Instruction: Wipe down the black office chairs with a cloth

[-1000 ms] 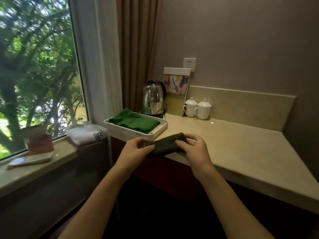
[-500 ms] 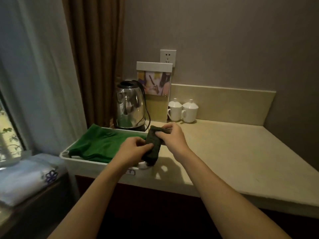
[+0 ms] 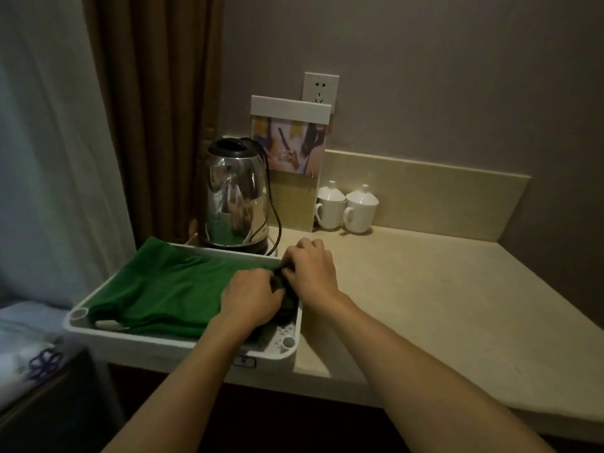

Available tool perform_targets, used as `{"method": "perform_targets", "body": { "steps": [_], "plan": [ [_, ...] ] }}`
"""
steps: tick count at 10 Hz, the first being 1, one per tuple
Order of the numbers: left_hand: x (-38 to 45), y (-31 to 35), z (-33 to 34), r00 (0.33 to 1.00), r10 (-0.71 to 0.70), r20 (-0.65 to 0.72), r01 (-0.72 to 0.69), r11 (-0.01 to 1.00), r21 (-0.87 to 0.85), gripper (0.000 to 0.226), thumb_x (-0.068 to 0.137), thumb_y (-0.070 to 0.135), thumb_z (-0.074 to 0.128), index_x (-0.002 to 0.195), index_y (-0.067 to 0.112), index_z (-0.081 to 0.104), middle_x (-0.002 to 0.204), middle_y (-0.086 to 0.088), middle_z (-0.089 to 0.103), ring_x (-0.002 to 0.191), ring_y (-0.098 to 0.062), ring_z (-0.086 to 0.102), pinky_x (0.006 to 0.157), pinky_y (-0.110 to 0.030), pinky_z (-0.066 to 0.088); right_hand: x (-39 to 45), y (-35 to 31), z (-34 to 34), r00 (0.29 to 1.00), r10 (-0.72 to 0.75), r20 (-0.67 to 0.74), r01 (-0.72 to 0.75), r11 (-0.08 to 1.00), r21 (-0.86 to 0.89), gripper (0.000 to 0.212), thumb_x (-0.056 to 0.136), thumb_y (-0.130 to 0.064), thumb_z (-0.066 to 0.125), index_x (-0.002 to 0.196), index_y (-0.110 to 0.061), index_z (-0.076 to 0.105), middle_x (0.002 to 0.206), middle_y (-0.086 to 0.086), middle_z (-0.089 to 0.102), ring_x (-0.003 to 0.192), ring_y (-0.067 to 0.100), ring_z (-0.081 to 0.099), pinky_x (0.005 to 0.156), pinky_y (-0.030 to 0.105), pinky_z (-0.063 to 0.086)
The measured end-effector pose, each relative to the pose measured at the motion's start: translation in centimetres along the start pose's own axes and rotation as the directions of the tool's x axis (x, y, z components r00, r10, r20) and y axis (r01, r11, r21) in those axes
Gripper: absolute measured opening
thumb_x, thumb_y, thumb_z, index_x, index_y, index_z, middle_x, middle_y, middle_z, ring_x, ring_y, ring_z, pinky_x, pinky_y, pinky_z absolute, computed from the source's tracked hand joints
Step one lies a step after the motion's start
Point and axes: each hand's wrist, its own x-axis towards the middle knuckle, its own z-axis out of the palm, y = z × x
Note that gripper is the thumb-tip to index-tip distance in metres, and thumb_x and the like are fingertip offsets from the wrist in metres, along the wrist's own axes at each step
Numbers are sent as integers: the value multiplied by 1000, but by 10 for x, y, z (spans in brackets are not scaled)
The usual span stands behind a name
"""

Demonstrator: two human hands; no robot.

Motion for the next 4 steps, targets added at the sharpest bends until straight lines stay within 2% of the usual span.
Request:
{"method": "perform_targets", "body": {
  "steps": [1, 2, 3, 4],
  "plan": [
    [6, 1, 1, 999, 37, 6, -37, 994, 100, 22, 90, 41, 55, 90, 21, 65, 97, -4, 60, 90, -24, 56, 77, -39, 52, 7, 1, 0, 997, -28, 69, 34, 995, -91, 21, 91, -28, 61, 110, -24, 68, 115, 2, 51, 109, 25, 42, 86, 36, 39],
    [8, 3, -5, 999, 52, 13, -53, 993, 106, 24, 90, 40, 56, 98, 20, 66, 95, -3, 61, 88, -22, 57, 70, -35, 49, 10, 0, 0, 997, 17, 81, -13, 998, -57, 18, 92, -28, 60, 106, -24, 70, 109, 3, 55, 105, 26, 46, 83, 37, 39],
    [7, 5, -14, 999, 50, -13, -49, 996, 70, 20, 89, 38, 57, 98, 22, 66, 88, 1, 60, 79, -17, 57, 63, -32, 47, 6, -5, 0, 998, 4, 65, 3, 994, -110, 20, 93, -27, 58, 109, -24, 69, 112, 3, 57, 109, 27, 44, 84, 36, 37],
    [10, 16, -22, 995, 74, -70, -74, 997, 0, 23, 87, 35, 56, 105, 23, 65, 90, 1, 62, 81, -17, 60, 73, -37, 56, 7, -2, -14, 993, 61, 103, -63, 998, 15, 29, 95, -36, 57, 122, -28, 64, 124, 5, 53, 118, 28, 44, 91, 40, 40]
  ]
}}
